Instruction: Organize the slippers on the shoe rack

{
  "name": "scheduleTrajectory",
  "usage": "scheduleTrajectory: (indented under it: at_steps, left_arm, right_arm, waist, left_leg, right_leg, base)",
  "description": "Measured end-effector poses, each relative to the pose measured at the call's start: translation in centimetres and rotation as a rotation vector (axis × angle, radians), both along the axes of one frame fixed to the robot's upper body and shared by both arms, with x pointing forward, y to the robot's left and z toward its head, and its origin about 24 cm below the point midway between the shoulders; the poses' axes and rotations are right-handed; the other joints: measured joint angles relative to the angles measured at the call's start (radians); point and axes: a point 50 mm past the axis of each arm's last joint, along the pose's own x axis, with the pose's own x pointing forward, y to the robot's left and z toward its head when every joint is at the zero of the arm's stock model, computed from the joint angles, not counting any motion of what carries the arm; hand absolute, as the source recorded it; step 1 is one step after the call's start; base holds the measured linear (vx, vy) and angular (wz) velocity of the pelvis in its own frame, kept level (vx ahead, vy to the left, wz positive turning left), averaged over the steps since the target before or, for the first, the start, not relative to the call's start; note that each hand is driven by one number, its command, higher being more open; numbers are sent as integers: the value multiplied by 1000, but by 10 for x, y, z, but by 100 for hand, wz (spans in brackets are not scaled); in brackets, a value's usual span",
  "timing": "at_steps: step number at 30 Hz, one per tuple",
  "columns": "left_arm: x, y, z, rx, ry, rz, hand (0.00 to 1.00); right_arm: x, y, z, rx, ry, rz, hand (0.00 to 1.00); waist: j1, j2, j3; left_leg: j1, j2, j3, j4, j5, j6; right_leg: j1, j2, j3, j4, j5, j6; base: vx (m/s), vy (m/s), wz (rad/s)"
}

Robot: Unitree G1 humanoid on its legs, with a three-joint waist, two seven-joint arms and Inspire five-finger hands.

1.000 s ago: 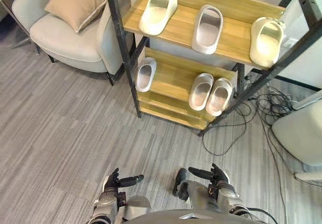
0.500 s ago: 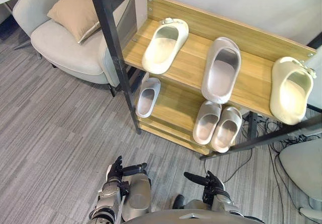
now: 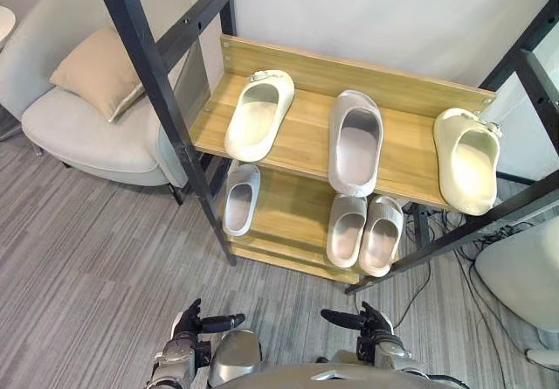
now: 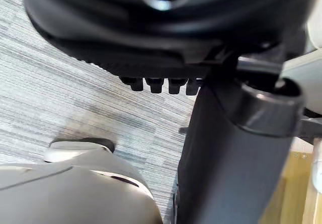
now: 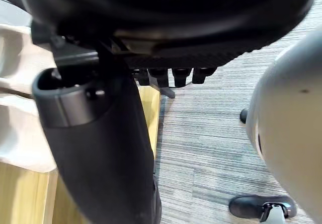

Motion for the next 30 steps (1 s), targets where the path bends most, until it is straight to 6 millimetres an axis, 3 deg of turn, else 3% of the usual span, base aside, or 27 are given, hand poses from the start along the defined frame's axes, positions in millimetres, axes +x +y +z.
scheduleTrajectory:
  at_steps: [2,5,18,21,22,28,29,30]
  left_arm:
    - [-8,-4,-3,-10,22,5,100]
    - [-14,-4,-5,-9,39,1,100]
    - [-19,-4,-6,-2,56,-23,100]
    - [-17,-6,-6,10,51,-66,100]
    - [-10,-9,-3,29,19,-101,100]
    - [-10,-8,-3,43,19,-106,100]
    - [-12,-6,-3,50,27,-105,100]
    - [-12,-4,-3,57,28,-99,100]
  right_arm:
    - [-4,-5,-1,-11,19,-2,100]
    - [-8,-9,-2,-29,33,15,100]
    - [-12,-5,-4,-35,48,127,100]
    - [1,19,-1,-52,18,394,100]
    - [54,114,41,86,-297,895,100]
    - [55,109,41,54,-280,927,100]
    - [61,115,50,32,-307,993,100]
    - [74,133,95,62,-515,1128,100]
  waist:
    - [-8,23,-8]
    - [-9,30,-15]
    - [-7,21,-29]
    - [4,22,-29]
    - [53,25,-28]
    - [55,24,-27]
    - [51,21,-28]
    - [41,12,-25]
  left_leg:
    - [3,-5,-23,-34,29,-2]
    - [18,-13,-47,-96,79,-6]
    - [50,-47,-95,-239,190,2]
    - [49,-62,-124,-258,209,6]
    - [49,-71,-154,-274,227,4]
    - [50,-71,-154,-278,227,3]
    - [50,-64,-153,-278,219,-6]
    - [56,-54,-139,-287,216,-10]
  right_leg:
    - [33,14,-23,-73,41,-5]
    - [63,25,-52,-141,82,-14]
    - [73,20,-84,-197,125,-24]
    - [78,15,-106,-202,125,-24]
    - [89,16,-116,-210,128,-28]
    - [88,16,-110,-212,128,-27]
    - [88,15,-108,-212,128,-27]
    - [83,19,-96,-213,128,-27]
  base:
    - [-59,-47,27]
    - [-75,-61,26]
    - [-61,-12,12]
    - [-38,4,35]
    - [-91,-1,41]
    - [-14,0,5]
    - [-2,-19,-10]
    - [6,-27,-57]
